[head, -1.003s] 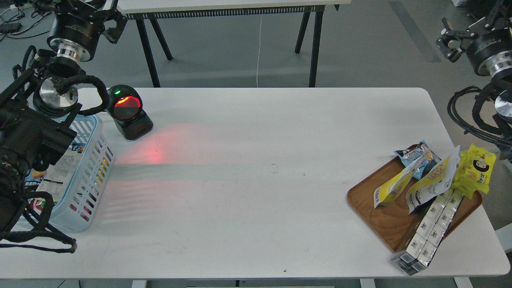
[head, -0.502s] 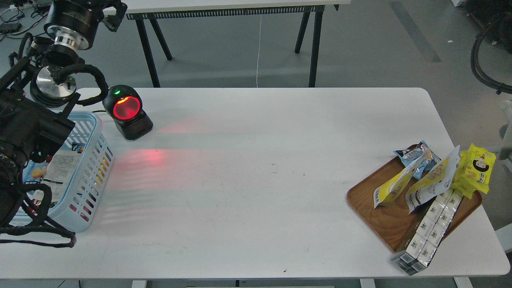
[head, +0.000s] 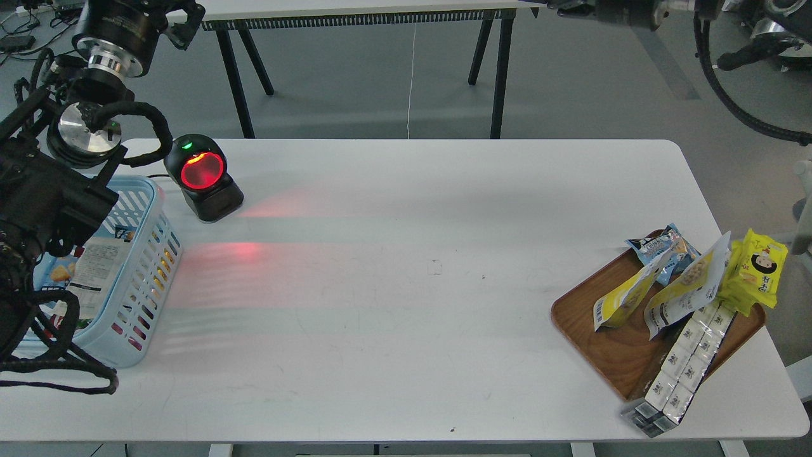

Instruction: Scan snack and place in basket

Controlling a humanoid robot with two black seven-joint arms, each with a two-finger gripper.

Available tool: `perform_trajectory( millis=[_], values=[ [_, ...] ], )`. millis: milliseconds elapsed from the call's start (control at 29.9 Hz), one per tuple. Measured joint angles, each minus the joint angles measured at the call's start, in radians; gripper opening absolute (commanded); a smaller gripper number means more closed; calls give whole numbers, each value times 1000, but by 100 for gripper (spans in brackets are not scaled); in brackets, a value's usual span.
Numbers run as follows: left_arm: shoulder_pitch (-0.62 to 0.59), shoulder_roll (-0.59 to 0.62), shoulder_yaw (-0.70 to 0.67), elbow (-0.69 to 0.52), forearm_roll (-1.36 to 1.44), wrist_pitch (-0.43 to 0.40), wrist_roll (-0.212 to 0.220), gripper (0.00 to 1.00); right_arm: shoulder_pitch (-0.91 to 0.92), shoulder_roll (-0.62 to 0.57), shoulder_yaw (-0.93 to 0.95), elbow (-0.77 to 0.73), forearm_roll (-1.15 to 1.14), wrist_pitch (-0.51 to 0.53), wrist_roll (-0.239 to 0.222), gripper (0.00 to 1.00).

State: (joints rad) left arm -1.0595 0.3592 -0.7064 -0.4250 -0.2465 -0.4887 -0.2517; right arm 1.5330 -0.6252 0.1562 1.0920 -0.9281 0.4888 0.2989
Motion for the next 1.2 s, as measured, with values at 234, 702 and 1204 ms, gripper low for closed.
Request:
perform_trajectory(
  millis=[234, 702, 1204],
  values=[
    [-2, -6, 1, 0, 0, 0, 0, 100, 100, -37, -146, 283, -244, 0, 58, 98],
    [-2, -3, 16, 0, 0, 0, 0, 100, 113, -137, -355, 639, -875, 0, 189, 97],
    [-1, -1, 22, 6, 12, 0, 0, 100, 107, -209, -532, 640, -1250, 0, 190, 95]
  ],
)
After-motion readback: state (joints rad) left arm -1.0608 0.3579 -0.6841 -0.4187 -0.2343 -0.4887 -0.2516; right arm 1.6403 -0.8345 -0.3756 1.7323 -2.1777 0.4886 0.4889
